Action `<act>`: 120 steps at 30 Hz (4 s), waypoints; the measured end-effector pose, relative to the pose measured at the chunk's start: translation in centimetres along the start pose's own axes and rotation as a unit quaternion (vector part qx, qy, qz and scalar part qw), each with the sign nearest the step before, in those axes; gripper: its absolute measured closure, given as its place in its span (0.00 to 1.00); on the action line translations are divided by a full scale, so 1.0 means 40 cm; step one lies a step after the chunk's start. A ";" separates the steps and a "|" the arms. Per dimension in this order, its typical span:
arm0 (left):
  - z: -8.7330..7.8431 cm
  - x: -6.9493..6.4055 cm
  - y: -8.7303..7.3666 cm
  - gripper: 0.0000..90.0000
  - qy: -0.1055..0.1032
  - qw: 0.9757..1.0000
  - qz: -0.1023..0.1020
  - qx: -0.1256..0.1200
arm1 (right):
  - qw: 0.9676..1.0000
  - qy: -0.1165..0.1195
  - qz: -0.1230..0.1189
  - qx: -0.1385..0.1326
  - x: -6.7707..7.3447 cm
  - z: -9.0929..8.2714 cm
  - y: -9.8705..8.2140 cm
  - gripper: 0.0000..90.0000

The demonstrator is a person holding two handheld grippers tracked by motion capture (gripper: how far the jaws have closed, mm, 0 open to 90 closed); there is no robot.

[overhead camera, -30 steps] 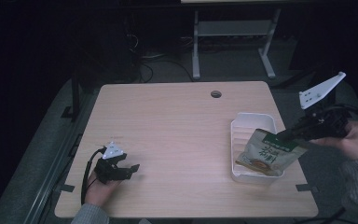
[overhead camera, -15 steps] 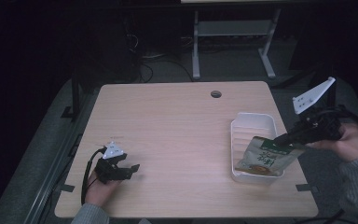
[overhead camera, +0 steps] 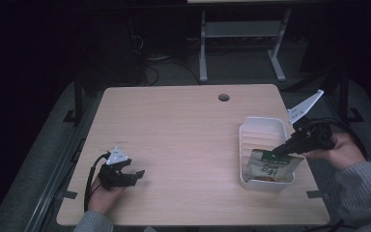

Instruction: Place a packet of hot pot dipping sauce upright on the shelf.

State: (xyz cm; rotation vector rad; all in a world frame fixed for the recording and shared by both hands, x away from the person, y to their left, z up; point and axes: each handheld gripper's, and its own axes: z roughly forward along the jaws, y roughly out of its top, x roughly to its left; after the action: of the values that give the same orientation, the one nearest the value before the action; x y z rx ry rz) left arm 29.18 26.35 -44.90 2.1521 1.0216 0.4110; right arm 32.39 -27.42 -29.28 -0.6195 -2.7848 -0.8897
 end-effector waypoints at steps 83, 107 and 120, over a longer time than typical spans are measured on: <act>-0.006 -0.001 0.001 0.32 -0.001 1.000 0.004 -0.004 | 0.998 0.025 -0.046 -0.035 0.128 0.264 0.315 0.59; -0.008 -0.003 0.002 0.32 -0.004 1.000 0.009 -0.005 | 0.996 0.048 -0.075 -0.023 0.179 0.404 0.391 0.55; -0.006 -0.006 0.002 0.32 -0.006 1.000 0.008 -0.005 | 0.996 0.051 -0.071 -0.013 0.177 0.486 0.387 0.52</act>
State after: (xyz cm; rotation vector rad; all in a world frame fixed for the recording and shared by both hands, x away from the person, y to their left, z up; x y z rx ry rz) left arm 28.95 26.25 -44.66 2.1519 0.9943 0.4106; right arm 32.25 -2.25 -35.14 -0.3726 -2.7558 -0.9560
